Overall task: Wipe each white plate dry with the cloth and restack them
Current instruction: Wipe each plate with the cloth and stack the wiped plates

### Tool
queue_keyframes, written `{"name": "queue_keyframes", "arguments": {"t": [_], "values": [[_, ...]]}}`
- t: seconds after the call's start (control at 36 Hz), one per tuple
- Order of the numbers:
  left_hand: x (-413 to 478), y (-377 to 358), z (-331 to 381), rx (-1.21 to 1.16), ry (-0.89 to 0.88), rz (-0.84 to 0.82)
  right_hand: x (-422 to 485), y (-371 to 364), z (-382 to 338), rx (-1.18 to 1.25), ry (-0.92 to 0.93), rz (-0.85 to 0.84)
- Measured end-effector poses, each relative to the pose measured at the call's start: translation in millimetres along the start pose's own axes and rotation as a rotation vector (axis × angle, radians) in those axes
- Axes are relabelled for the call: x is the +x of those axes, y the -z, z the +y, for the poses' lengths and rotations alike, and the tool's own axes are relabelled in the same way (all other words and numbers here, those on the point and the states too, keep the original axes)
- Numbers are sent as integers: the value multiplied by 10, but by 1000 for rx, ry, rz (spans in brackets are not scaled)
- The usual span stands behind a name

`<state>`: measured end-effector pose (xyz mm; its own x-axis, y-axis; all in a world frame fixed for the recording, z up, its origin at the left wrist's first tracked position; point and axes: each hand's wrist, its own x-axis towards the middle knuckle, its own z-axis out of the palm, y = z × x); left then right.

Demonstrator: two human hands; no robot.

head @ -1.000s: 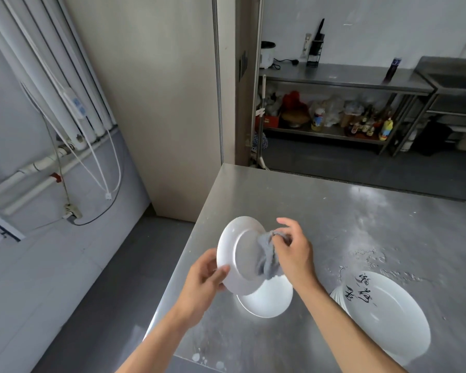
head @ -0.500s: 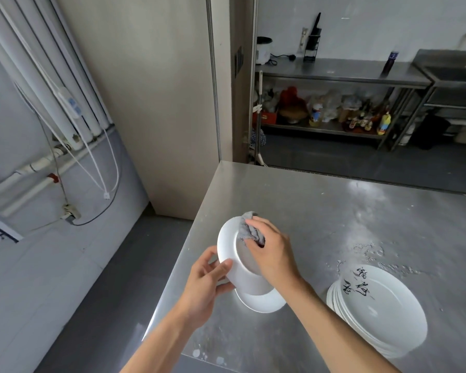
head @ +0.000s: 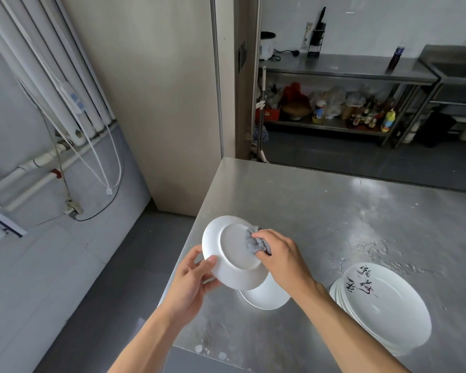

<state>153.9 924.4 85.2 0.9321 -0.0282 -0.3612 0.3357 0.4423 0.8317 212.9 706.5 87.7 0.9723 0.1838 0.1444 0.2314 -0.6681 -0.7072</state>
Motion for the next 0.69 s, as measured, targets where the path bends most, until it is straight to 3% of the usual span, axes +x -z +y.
{"name": "queue_keyframes", "arguments": {"t": [0.22,0.5,0.69], "values": [[-25,-80,46,2,-26,-43,123,-45,-229,38,56,85],[28,-59,114,19,-83,7,30,-94,-372,93,225,-127],[-3,5,162,30,-76,25,14,-34,-71,-20,128,-73]]}}
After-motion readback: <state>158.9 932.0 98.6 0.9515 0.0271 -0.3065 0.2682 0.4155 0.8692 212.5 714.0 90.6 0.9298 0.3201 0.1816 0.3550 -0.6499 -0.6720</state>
